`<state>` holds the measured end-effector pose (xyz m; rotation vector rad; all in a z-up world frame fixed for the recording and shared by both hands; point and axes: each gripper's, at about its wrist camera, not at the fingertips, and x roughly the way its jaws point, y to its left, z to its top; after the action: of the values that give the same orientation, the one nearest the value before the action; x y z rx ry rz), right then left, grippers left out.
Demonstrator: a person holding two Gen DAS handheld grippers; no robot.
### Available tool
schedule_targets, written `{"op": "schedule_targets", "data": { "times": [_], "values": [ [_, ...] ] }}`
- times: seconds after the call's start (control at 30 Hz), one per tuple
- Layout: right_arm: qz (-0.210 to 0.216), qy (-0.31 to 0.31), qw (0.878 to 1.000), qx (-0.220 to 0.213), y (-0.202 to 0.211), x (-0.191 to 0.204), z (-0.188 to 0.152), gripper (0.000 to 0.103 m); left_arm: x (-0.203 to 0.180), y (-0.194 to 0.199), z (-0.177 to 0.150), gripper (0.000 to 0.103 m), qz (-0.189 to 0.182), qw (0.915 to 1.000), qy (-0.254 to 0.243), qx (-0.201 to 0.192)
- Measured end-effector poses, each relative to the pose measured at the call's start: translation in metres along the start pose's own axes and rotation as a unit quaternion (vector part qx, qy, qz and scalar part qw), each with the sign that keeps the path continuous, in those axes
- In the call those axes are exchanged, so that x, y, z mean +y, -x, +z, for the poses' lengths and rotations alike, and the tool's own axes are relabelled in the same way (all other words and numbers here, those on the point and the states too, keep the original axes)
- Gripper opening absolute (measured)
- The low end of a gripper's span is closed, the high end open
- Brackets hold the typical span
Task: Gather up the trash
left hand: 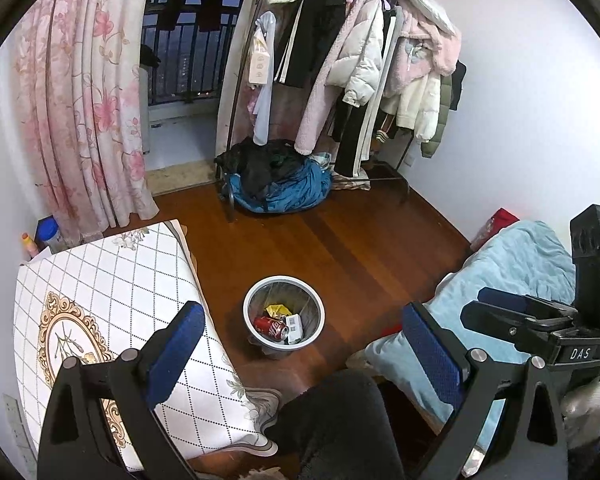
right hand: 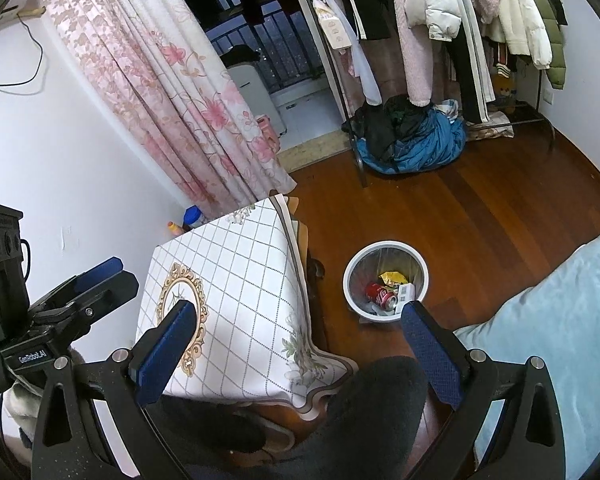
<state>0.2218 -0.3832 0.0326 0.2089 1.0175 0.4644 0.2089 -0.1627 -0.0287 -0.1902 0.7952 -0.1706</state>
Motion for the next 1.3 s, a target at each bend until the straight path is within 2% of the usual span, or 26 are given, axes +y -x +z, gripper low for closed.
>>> {"op": "schedule_targets", "data": {
  "times": [1.3],
  "values": [
    [0.000, 0.013, 1.000, 0.002, 0.014, 0.001, -0.002, 0.103, -0.021, 0.005, 0.005, 0.102, -0.013, 0.9999, -0.001, -0.002]
  ]
}}
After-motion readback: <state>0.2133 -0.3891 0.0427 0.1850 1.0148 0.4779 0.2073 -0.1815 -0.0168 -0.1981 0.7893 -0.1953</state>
